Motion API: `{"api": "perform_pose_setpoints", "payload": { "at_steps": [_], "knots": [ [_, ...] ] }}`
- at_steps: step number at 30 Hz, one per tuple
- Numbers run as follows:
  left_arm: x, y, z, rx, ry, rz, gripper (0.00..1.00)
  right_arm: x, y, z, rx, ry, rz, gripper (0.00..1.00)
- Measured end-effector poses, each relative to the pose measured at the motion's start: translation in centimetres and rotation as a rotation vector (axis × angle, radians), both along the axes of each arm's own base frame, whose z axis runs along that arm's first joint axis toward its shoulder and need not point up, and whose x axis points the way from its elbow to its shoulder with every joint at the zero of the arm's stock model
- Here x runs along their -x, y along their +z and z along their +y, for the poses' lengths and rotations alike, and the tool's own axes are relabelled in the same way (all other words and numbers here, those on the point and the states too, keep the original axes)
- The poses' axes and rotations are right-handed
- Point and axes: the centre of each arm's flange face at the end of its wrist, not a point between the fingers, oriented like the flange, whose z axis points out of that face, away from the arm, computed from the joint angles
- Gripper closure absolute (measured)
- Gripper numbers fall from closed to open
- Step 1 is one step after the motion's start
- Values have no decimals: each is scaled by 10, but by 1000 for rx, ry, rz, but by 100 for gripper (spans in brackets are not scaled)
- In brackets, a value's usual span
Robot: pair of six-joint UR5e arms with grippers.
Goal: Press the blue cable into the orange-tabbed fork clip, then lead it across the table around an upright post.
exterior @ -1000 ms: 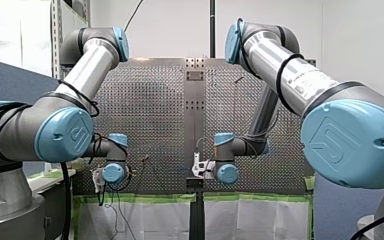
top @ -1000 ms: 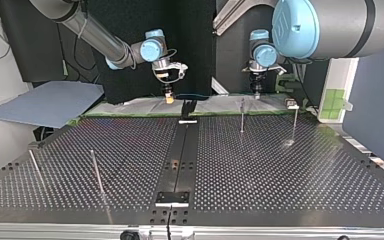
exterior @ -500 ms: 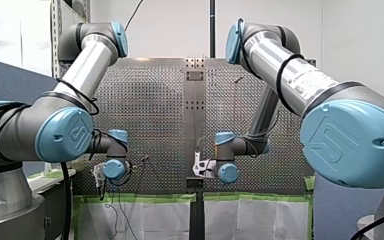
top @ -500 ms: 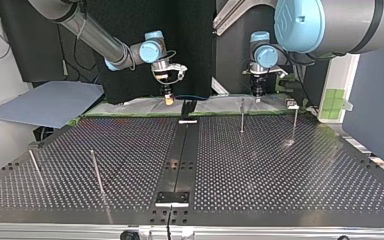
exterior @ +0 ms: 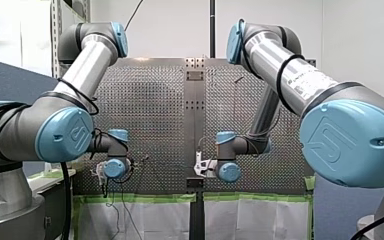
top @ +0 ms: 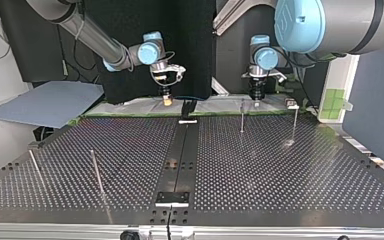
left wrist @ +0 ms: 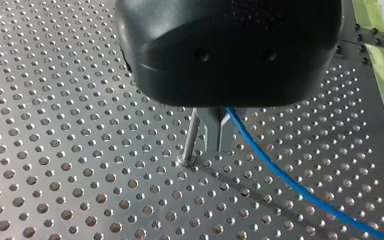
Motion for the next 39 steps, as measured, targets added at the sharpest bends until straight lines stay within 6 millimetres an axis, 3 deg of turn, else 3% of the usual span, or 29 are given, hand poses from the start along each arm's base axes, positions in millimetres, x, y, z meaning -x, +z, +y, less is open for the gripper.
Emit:
{"api": "perform_pose_setpoints", "payload": {
  "at_steps": [12, 21, 39],
  "knots": [
    [-3, -1, 0, 28, 1, 0, 100, 6, -1, -5, -6, -14, 6, 100],
    [-14, -18, 0, 52, -11, 29, 100, 9, -1, -7, -7, -22, 8, 100],
    [-34, -13, 6, 81, -14, 8, 100, 18, 1, -21, 0, -47, 3, 100]
  ]
}}
